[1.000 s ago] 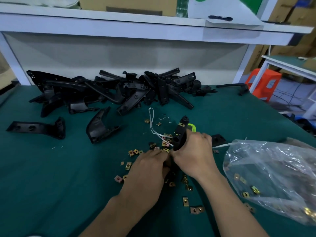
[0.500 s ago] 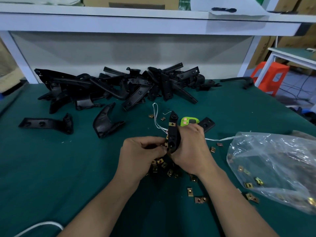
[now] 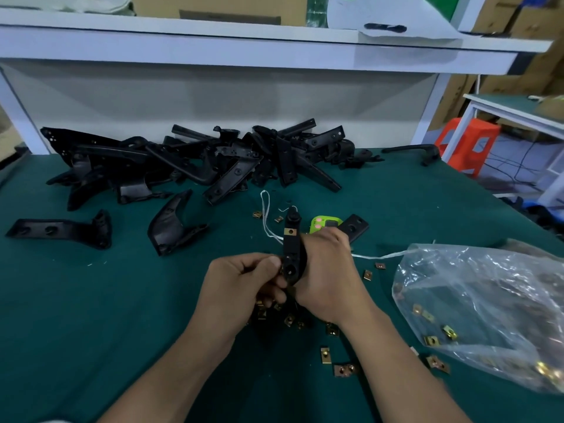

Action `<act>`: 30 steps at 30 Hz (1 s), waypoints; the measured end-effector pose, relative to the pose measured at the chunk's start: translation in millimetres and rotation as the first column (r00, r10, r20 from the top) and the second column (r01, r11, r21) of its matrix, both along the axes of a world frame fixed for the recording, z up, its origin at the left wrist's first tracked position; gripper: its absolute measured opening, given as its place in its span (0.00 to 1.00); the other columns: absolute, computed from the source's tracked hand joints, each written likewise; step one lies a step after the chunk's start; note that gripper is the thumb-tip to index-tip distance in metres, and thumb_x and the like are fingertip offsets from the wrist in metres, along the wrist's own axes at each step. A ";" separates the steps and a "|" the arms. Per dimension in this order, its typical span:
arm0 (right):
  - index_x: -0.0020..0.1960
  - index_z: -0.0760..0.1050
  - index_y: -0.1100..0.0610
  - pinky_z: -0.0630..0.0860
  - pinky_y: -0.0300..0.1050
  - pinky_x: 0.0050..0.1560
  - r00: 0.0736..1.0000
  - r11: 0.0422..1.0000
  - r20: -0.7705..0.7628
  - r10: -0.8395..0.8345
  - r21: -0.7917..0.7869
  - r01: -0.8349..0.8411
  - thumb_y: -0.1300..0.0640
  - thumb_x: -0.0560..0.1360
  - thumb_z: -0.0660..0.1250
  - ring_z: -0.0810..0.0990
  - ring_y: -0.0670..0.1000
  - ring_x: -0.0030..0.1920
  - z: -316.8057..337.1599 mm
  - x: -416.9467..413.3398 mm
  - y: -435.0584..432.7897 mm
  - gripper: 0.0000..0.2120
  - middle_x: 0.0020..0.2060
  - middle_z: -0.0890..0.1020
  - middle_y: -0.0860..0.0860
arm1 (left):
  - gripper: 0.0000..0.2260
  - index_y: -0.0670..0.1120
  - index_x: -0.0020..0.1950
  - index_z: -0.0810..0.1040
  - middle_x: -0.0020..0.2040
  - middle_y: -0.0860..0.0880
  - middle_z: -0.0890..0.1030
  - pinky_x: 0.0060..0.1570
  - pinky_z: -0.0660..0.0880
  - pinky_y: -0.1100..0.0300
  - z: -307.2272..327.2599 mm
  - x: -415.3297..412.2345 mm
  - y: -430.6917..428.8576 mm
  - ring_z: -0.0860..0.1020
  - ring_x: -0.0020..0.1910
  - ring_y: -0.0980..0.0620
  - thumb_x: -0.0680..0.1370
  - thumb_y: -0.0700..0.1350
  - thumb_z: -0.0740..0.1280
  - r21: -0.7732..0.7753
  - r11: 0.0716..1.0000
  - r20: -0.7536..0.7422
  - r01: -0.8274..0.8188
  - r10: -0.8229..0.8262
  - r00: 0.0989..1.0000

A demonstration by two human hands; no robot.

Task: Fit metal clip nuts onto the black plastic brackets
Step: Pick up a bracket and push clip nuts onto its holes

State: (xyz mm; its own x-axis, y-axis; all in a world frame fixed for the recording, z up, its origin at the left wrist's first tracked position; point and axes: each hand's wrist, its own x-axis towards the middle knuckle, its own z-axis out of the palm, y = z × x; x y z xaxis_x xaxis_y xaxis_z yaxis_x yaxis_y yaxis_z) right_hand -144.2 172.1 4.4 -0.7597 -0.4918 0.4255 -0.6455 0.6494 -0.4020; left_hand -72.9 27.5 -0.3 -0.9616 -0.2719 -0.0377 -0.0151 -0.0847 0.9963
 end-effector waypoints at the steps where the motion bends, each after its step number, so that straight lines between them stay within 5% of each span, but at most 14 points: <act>1: 0.33 0.61 0.44 0.66 0.48 0.61 1.000 1.000 -0.013 0.009 -0.012 -0.009 0.53 0.65 0.66 0.71 0.44 0.35 0.9 0.6 -0.1 0.13 0.27 0.68 0.41 | 0.10 0.44 0.42 0.87 0.34 0.44 0.83 0.27 0.74 0.64 -0.4 -0.4 -0.8 0.79 0.28 0.52 0.81 0.40 0.68 0.030 1.000 0.009 -0.004 0.004 1.000; 5: 0.33 0.59 0.43 0.66 0.46 0.58 0.998 1.000 -0.067 0.005 -0.007 -0.006 0.53 0.66 0.69 0.69 0.44 0.34 -1.0 -1.8 -0.4 0.18 0.26 0.67 0.41 | 0.09 0.40 0.42 0.86 0.34 0.44 0.82 0.28 0.74 0.64 0.6 -0.8 -3.7 0.78 0.28 0.52 0.78 0.44 0.71 0.118 0.993 0.014 -0.007 0.006 1.000; 13: 0.36 0.66 0.45 0.63 0.45 0.65 0.997 0.996 -0.076 0.015 0.085 -0.008 0.49 0.67 0.65 0.71 0.43 0.39 -0.8 -2.6 0.5 0.07 0.29 0.71 0.41 | 0.12 0.43 0.35 0.83 0.30 0.46 0.78 0.25 0.69 0.65 3.0 0.9 -2.2 0.72 0.24 0.54 0.78 0.43 0.71 0.127 0.992 0.014 0.018 -0.020 1.000; 24: 0.35 0.67 0.47 0.62 0.44 0.66 0.993 0.987 -0.115 -0.035 0.150 0.052 0.55 0.64 0.67 0.72 0.48 0.42 -1.8 4.3 -5.2 0.09 0.31 0.73 0.42 | 0.16 0.47 0.29 0.80 0.29 0.46 0.76 0.22 0.62 0.67 1.9 1.3 -3.0 0.62 0.20 0.55 0.78 0.46 0.73 0.081 0.995 0.057 -0.057 0.052 0.997; 30: 0.37 0.67 0.47 0.64 0.48 0.68 0.985 0.970 -0.146 -0.088 0.213 0.118 0.56 0.64 0.68 0.75 0.50 0.43 -3.8 5.5 -8.0 0.10 0.32 0.75 0.43 | 0.11 0.44 0.37 0.84 0.26 0.47 0.74 0.21 0.62 0.66 -5.1 1.7 -0.2 0.63 0.20 0.55 0.79 0.44 0.72 0.016 0.998 0.048 -0.068 0.067 0.997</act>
